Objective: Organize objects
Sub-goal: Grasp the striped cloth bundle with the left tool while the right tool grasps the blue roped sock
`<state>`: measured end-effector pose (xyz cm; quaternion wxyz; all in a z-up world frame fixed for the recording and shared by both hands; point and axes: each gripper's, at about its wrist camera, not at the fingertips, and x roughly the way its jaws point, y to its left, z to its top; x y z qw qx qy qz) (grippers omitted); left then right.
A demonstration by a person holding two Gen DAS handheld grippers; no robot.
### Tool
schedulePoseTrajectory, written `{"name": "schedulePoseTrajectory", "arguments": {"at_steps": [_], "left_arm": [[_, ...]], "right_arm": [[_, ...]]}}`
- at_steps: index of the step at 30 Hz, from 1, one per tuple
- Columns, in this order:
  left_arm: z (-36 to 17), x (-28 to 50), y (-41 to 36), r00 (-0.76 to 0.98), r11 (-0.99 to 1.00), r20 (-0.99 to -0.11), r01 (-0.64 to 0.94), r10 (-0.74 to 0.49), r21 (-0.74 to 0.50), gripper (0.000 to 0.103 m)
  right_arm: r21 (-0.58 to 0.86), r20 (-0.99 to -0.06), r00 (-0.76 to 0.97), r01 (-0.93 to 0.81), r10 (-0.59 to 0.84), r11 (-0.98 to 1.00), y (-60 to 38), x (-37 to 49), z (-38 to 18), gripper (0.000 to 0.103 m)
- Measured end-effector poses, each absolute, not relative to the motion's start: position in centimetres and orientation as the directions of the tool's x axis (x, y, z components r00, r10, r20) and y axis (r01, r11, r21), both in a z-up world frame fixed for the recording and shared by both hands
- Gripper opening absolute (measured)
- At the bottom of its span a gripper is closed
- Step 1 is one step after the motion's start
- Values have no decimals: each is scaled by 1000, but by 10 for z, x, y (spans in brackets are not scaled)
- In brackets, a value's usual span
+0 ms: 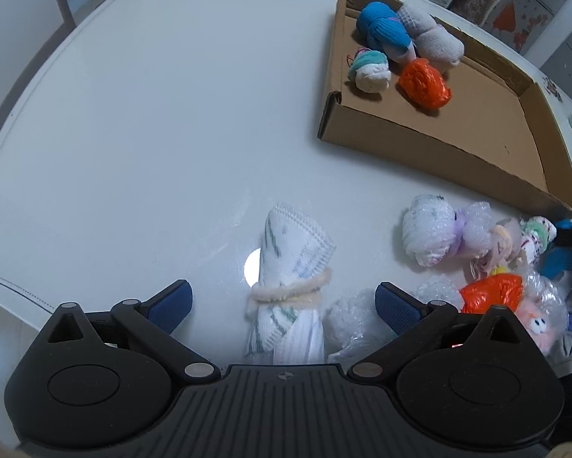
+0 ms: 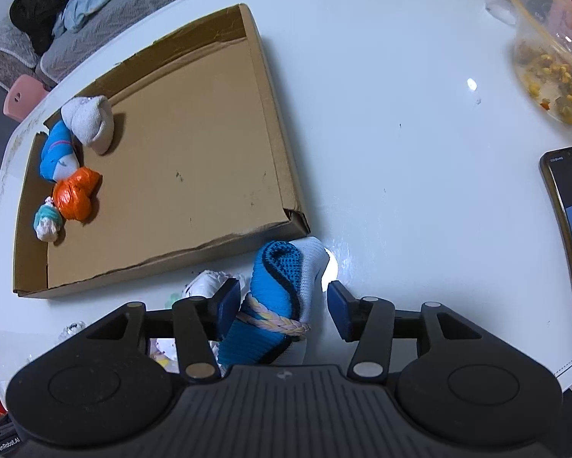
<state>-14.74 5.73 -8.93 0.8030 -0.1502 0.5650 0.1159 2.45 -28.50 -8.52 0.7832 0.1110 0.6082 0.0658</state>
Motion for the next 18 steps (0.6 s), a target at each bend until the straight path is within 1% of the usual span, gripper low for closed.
{"name": "schedulePoseTrajectory", "arguments": {"at_steps": [3, 5, 7, 11, 13, 18], "left_arm": [[-91, -148, 61, 339, 920, -941, -370, 3, -131, 100], [-91, -147, 63, 349, 914, -937, -376, -16, -155, 97], [-91, -147, 65, 358, 908, -934, -385, -16, -163, 91], [-91, -146, 67, 358, 901, -933, -398, -20, -172, 90], [-93, -146, 67, 357, 900, -934, -398, -24, -175, 88], [-93, -146, 70, 371, 884, -927, -412, -57, -220, 89]], "right_arm": [[272, -935, 244, 34, 256, 962, -286, 24, -86, 45], [296, -930, 242, 44, 277, 954, -289, 24, -86, 37], [313, -925, 245, 56, 290, 948, -292, 25, -86, 35], [359, -911, 241, 73, 333, 930, -293, 24, -84, 34], [396, -898, 243, 87, 366, 914, -297, 23, -83, 34], [487, -861, 252, 154, 442, 860, -310, 21, -81, 33]]}}
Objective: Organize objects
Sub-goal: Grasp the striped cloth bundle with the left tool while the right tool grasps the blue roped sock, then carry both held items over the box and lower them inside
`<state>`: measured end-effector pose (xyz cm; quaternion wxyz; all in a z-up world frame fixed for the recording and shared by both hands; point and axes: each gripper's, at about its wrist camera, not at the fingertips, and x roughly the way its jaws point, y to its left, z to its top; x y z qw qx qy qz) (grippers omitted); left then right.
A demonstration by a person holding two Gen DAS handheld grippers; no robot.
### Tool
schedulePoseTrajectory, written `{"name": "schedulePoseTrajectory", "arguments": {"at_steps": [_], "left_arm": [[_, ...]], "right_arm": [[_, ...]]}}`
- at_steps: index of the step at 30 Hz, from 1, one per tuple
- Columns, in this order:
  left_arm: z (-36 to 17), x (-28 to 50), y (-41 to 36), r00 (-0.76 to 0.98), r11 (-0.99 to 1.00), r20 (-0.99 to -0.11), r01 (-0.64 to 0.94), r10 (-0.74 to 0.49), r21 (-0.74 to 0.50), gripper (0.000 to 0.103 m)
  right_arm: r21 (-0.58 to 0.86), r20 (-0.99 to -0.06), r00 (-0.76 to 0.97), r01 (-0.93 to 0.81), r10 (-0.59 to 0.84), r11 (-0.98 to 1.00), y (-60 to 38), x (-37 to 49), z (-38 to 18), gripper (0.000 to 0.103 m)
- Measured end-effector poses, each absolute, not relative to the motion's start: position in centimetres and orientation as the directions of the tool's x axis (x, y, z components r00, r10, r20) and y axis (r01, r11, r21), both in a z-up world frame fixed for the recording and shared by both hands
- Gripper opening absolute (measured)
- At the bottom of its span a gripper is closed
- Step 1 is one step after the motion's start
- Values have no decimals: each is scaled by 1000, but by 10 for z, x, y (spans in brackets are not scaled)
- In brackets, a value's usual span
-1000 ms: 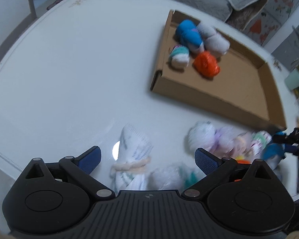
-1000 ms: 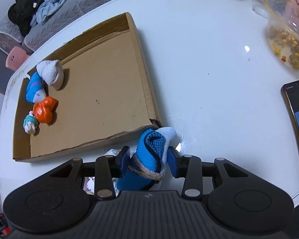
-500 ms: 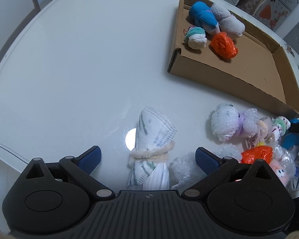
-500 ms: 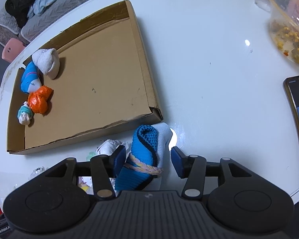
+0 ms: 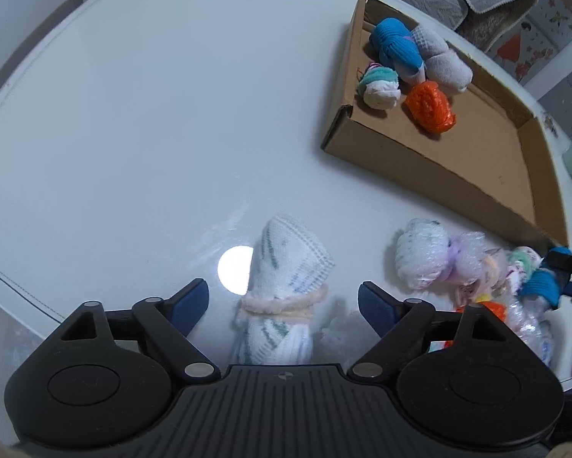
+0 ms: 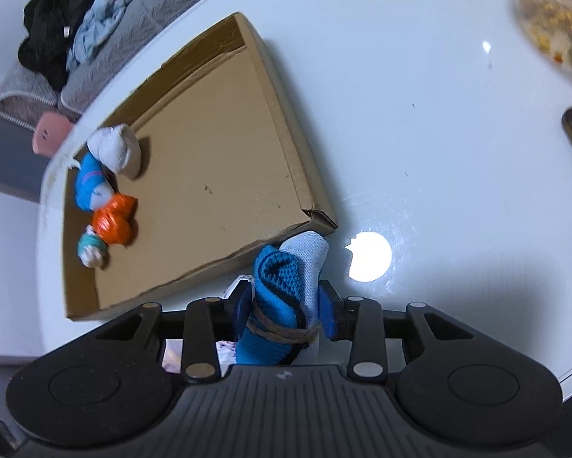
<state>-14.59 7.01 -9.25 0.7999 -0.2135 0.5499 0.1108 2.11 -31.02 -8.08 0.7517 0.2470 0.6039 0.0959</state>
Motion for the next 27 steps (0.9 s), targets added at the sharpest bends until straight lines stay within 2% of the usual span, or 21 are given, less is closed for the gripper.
{"name": "schedulePoseTrajectory", "arguments": {"at_steps": [7, 15, 21, 23, 24, 26, 27], "left_arm": [[-89, -148, 71, 363, 885, -931, -416, -49, -209, 91], [-88, -154, 71, 324, 910, -946, -397, 16, -120, 91], [-98, -147, 61, 301, 944, -949, -331, 89, -16, 83], [-98, -143, 53, 315, 958, -942, -287, 119, 25, 77], [-97, -142, 51, 323, 960, -939, -281, 115, 21, 71], [-93, -140, 47, 336, 965, -935, -260, 114, 24, 46], [-92, -139, 45, 336, 967, -935, -253, 115, 28, 41]], "right_arm": [[506, -851, 276, 205, 447, 838, -322, 15, -75, 33], [520, -839, 296, 183, 458, 834, -323, 17, -71, 33], [521, -836, 301, 172, 459, 836, -321, 17, -72, 33], [509, -838, 312, 154, 448, 847, -321, 17, -69, 33], [504, -839, 319, 147, 442, 851, -320, 16, -67, 33], [499, -837, 334, 139, 434, 855, -321, 16, -64, 33], [499, -835, 343, 141, 430, 855, -323, 16, -62, 33]]}}
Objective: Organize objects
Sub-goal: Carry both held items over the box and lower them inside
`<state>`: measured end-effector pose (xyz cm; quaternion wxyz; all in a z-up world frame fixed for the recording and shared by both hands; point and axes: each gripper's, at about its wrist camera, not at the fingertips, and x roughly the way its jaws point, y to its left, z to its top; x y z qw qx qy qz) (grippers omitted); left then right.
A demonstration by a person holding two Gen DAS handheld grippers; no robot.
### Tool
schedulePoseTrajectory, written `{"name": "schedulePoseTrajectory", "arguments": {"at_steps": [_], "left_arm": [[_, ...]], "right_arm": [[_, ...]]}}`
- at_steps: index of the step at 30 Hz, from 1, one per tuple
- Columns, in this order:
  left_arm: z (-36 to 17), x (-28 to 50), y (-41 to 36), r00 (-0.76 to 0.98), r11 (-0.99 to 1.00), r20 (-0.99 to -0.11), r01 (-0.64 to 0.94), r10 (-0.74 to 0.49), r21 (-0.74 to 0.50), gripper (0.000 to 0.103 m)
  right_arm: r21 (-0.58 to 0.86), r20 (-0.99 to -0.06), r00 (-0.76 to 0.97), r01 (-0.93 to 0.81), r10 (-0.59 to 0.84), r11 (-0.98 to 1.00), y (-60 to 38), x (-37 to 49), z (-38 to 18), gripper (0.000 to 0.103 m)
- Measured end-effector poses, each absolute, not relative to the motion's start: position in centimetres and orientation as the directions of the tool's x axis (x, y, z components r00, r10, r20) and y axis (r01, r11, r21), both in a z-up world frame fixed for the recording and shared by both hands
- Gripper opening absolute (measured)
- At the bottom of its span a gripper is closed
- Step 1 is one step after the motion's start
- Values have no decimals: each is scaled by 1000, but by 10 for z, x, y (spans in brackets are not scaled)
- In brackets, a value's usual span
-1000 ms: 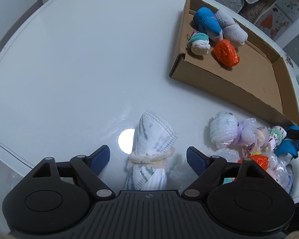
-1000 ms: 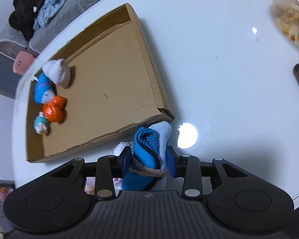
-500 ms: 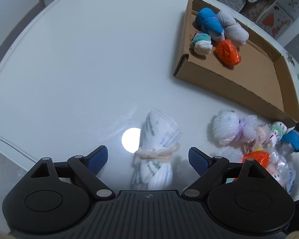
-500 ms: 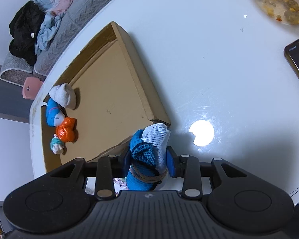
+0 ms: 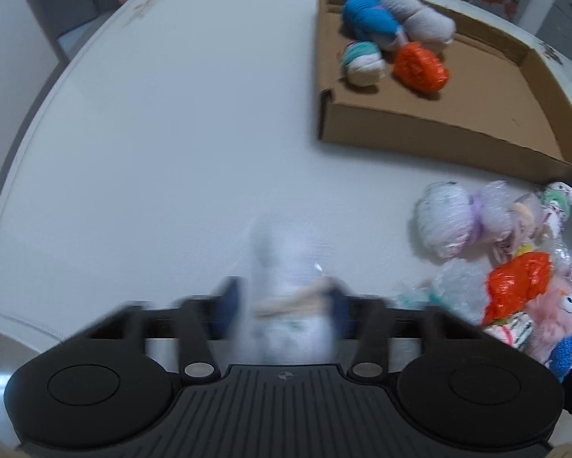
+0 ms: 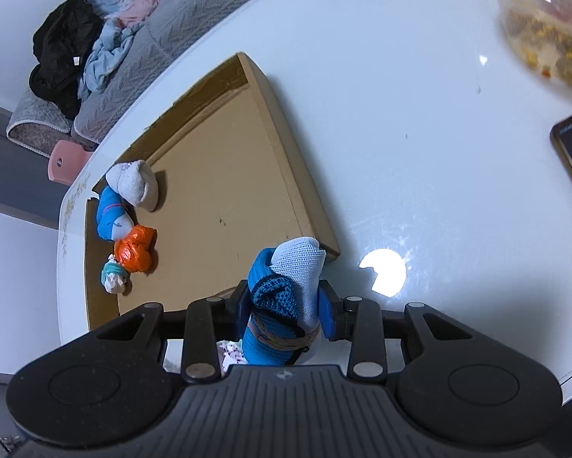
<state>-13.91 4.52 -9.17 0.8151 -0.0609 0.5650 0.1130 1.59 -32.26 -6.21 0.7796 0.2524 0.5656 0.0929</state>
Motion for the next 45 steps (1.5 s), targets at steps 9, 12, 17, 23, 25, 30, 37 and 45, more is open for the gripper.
{"name": "schedulePoseTrajectory", "arguments": {"at_steps": [9, 12, 17, 23, 25, 30, 37, 45], "left_arm": [[-67, -134, 63, 371, 952, -919, -306, 135, 16, 40], [-36, -124, 67, 450, 948, -885, -316, 122, -31, 40], [13, -86, 49, 570, 974, -817, -220, 90, -45, 40], [27, -35, 19, 615, 996, -788, -84, 34, -22, 40], [15, -22, 13, 604, 999, -797, -45, 21, -8, 40], [-33, -15, 25, 539, 999, -842, -41, 22, 0, 40], [-60, -14, 29, 507, 1000, -862, -19, 25, 18, 40], [-59, -2, 23, 528, 999, -849, -33, 7, -12, 40]], "right_arm": [[527, -798, 422, 141, 431, 838, -338, 16, -42, 33], [534, -769, 481, 120, 421, 837, -344, 14, -26, 33], [522, -686, 591, -7, 425, 853, -335, 14, 12, 33], [515, -623, 566, -222, 539, 828, -279, 40, 39, 33], [505, -620, 521, -307, 587, 806, -253, 52, 39, 33], [478, -664, 378, -449, 646, 755, -194, 75, 10, 33], [462, -733, 284, -458, 618, 759, -164, 92, -41, 33], [400, -774, 250, -519, 582, 755, -139, 82, -51, 33]]}}
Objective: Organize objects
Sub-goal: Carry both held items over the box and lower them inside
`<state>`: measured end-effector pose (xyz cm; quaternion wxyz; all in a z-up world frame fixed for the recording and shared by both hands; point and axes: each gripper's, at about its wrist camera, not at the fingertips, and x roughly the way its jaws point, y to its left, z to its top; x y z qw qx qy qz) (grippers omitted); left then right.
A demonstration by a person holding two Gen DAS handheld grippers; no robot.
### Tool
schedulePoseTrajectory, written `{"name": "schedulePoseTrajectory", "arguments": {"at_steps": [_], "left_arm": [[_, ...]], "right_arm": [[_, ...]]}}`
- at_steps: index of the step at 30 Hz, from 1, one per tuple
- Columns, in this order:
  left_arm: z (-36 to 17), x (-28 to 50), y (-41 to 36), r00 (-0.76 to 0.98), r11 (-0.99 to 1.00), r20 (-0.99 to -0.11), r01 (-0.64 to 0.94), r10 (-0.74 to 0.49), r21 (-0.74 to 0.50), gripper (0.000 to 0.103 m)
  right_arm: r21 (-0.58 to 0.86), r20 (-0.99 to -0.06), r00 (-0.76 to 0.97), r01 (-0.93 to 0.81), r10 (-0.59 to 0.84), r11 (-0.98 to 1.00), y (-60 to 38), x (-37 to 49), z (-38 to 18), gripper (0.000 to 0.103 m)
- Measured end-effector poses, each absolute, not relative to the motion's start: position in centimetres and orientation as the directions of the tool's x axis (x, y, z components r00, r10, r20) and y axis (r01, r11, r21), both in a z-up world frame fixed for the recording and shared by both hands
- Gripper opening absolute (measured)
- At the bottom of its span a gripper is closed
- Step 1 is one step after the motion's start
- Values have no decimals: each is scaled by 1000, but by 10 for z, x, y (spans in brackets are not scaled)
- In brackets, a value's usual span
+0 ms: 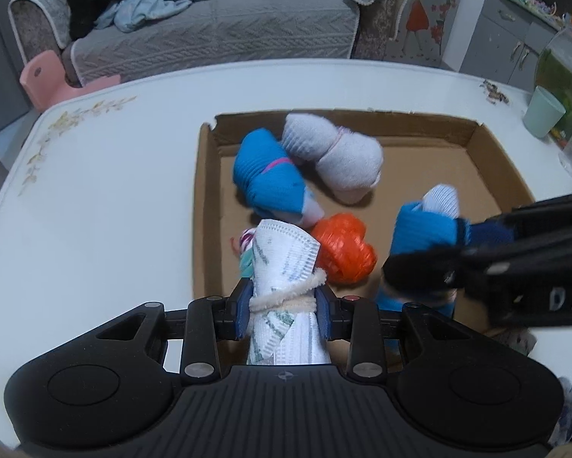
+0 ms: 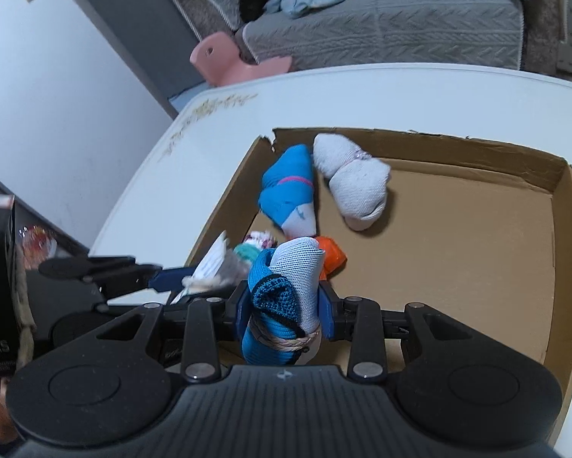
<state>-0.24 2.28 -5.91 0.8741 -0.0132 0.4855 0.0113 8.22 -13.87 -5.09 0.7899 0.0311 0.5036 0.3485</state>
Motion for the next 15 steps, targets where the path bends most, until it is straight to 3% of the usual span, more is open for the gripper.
{"name": "schedulePoseTrajectory", "arguments": {"at_steps": [15], "left_arm": [[-77, -9, 24, 527, 998, -849, -67, 43, 9, 41]], "right_arm": [[418, -799, 199, -495, 567, 762, -130, 84, -59, 33]]}}
